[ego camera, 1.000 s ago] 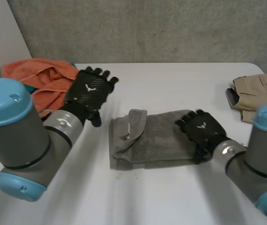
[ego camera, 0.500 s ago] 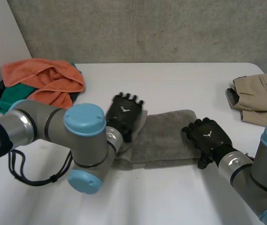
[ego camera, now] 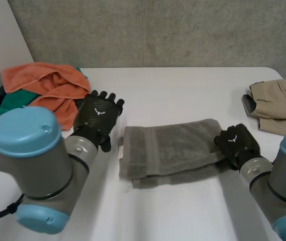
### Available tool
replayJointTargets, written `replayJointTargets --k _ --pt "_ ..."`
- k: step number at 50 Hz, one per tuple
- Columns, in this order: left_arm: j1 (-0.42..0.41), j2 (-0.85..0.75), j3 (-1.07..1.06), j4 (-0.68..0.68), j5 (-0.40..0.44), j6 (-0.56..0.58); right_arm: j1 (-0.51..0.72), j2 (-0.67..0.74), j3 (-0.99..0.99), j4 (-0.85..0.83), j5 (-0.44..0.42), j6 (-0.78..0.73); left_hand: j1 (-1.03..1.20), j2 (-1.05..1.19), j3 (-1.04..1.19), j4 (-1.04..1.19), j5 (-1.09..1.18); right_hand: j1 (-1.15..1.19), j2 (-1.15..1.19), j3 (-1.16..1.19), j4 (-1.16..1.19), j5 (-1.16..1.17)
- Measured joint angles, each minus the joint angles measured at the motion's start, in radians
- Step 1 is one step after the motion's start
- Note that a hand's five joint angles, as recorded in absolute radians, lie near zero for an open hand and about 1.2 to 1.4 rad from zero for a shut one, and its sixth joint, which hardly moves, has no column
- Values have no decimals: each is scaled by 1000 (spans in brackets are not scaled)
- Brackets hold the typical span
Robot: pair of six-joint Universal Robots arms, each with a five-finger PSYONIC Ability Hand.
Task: Fold the laundry.
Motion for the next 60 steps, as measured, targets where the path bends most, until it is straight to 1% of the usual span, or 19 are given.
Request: replayJointTargets --k 4,9,12,17,19,22,24,25,27,30,31,34,36,37,38,41,48,54,60 --pt "5 55 -29 1 2 -9 25 -18 -30 -9 24 -142 0 0 0 0 0 9 0 0 0 2" --pt "28 94 -43 1 1 -15 149 -30 -95 -46 10 -269 0 0 0 0 0 12 0 4 2 3" --pt "48 102 -44 1 1 -18 261 -20 -125 -106 -51 -300 0 0 0 0 0 12 1 4 3 5" --pt "72 101 -43 1 1 -32 415 57 -138 -212 -224 -315 0 0 0 0 0 12 1 5 4 7" --pt "76 100 -42 2 1 -40 443 86 -140 -233 -269 -317 0 0 0 0 0 -16 -72 -80 -85 -66" --pt "79 97 -37 5 1 -60 467 123 -142 -254 -318 -310 0 0 0 0 0 -455 -511 -509 -512 -514" --pt "80 94 -28 9 1 -84 469 137 -144 -262 -328 -273 0 0 0 0 0 -734 -818 -827 -837 -824" --pt "80 94 -28 9 1 -84 469 137 -144 -262 -328 -273 0 0 0 0 0 -734 -818 -827 -837 -824" --pt "79 90 -11 14 0 -109 450 121 -143 -260 -302 -188 0 0 0 0 0 -856 -945 -963 -969 -959" --pt "75 83 16 17 1 -136 416 79 -138 -250 -261 -61 0 0 0 0 0 -857 -951 -971 -981 -961" --pt "72 76 31 19 3 -148 386 37 -132 -235 -228 53 0 0 0 0 0 -857 -951 -971 -981 -961" --pt "58 54 67 19 15 -175 339 -35 -124 -190 -184 250 0 0 0 0 0 -857 -951 -971 -981 -961" --pt "41 32 91 18 30 -194 294 -93 -129 -113 -156 422 0 0 0 0 0 -857 -951 -971 -981 -961" --pt "41 32 91 18 30 -194 294 -93 -129 -113 -156 422 0 0 0 0 0 -857 -951 -971 -981 -961" --pt "16 6 117 15 48 -217 260 -122 -143 -41 -144 524 0 0 0 0 0 -857 -951 -971 -981 -961" --pt "-30 -39 152 7 73 -252 210 -133 -183 87 -139 635 0 0 0 0 0 -857 -951 -971 -981 -961" --pt "-105 -153 198 -41 81 -301 164 -6 -328 318 -158 693 0 0 0 0 0 -857 -951 -971 -981 -961" --pt "-114 -205 196 -115 31 -296 166 128 -428 404 -225 681 0 0 0 0 0 -857 -951 -971 -981 -961" --pt "-108 -221 182 -201 -13 -283 171 227 -480 425 -276 655 0 0 0 0 0 -857 -951 -971 -981 -961"
